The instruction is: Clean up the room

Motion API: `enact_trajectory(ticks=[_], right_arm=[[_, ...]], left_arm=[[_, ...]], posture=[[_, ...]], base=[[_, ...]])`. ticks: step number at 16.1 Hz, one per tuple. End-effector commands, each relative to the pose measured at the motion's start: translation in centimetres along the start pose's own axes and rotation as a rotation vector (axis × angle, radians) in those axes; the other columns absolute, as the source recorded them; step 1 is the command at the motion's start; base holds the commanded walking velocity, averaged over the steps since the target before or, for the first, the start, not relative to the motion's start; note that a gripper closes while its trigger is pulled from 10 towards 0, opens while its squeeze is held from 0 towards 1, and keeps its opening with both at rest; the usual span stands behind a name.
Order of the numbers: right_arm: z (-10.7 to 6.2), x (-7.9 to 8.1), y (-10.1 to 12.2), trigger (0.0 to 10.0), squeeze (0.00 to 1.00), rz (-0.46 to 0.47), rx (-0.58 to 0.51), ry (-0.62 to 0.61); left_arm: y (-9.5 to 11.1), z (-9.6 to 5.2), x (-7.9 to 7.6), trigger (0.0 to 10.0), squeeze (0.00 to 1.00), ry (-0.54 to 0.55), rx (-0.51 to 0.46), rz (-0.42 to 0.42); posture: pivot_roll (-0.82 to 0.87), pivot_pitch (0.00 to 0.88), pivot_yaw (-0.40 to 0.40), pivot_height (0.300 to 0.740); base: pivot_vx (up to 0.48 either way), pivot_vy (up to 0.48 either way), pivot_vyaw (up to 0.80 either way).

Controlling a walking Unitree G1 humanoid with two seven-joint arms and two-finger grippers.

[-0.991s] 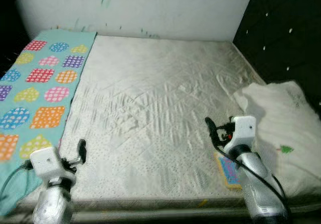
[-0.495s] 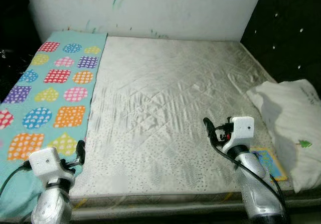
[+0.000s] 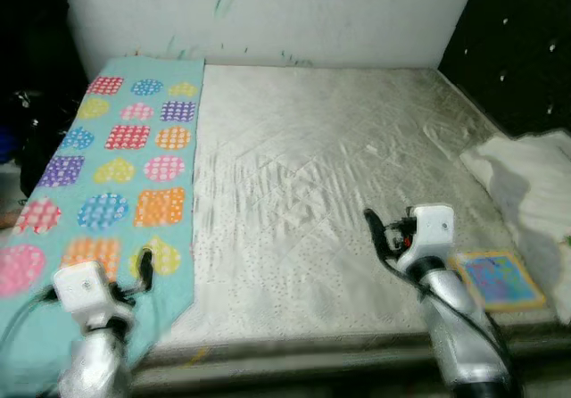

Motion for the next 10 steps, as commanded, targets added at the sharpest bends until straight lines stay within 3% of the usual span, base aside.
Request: enact_trajectory(ticks=[1,10], right_arm=[[0.13,0.19,0.17,10.0,0.00,0.005,-0.004,0.005],[0.40,0.41,0.23,10.0,0.00,0.006,-0.006,0.015]], left_arm=[[0.03,0.01,0.53,10.0,0.00,0.014,0.006,0.017],[0.00,0.25,0.48,10.0,0.00,0.013,0.005,0.021]], posture=[[-0.03,0.026,-0.062,0.740],[-0.03,0.016,-0.062,0.740]], base=[[0.000,0.480,0.00],[0.000,0.480,0.00]])
Point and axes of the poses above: a point about 5 cm out from each wrist's last joint towards the gripper, its own z axis pointing out of the wrist towards the gripper, its own y axis along the axis of the wrist's last joint, x = y × z, the point moved 2 cm from there along z, pointing out of the wrist towards the gripper, and after that the axes turned 11 degrees about z, right-handed, at the moved point
